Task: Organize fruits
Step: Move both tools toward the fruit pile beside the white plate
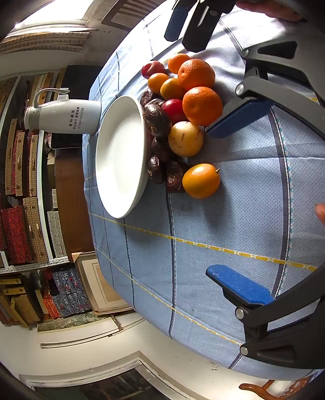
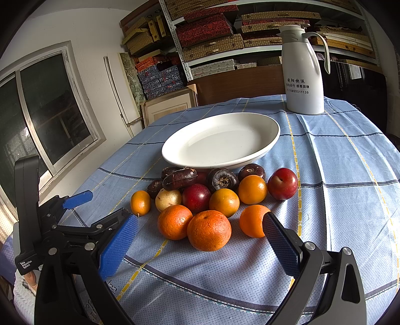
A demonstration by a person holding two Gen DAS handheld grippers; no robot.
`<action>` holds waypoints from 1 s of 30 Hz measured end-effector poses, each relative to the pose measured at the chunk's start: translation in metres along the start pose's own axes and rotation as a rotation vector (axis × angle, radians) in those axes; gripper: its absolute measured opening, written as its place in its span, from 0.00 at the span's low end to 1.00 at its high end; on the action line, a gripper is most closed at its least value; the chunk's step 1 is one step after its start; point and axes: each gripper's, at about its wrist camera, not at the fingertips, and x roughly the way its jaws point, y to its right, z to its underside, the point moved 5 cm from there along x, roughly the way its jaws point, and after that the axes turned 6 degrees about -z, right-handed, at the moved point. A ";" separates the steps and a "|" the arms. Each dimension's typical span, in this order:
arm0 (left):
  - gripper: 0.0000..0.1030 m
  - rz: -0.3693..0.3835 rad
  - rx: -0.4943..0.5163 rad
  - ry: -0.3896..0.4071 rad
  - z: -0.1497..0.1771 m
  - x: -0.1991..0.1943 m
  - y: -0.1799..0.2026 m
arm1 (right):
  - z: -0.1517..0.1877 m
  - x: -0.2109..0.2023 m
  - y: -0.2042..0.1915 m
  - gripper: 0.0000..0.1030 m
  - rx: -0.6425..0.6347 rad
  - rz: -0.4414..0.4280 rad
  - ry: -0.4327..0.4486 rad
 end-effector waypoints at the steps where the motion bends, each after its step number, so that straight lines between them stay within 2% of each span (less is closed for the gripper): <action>1: 0.96 0.000 0.001 -0.002 0.000 0.000 0.000 | 0.000 0.000 0.000 0.97 0.000 0.000 0.000; 11: 0.96 -0.002 0.003 -0.003 0.000 0.000 0.000 | -0.001 -0.001 -0.001 0.97 0.001 -0.003 -0.001; 14: 0.96 0.000 0.007 -0.015 0.001 0.002 0.000 | 0.002 0.000 -0.002 0.97 -0.003 -0.016 -0.026; 17: 0.96 0.003 0.041 -0.096 0.008 0.023 -0.002 | 0.015 0.012 0.004 0.97 0.020 -0.022 -0.118; 22: 0.96 0.013 0.127 -0.223 0.020 0.042 0.000 | 0.028 -0.002 0.019 0.97 0.057 -0.010 -0.122; 24: 0.96 0.024 0.135 -0.222 0.021 0.042 0.000 | 0.027 -0.001 0.029 0.97 0.083 0.001 -0.144; 26: 0.96 0.055 0.138 -0.229 0.021 0.045 -0.001 | 0.026 0.004 0.034 0.97 0.096 0.008 -0.166; 30: 0.96 0.211 0.045 -0.268 0.025 0.057 -0.017 | 0.016 0.007 0.034 0.97 0.039 0.054 -0.169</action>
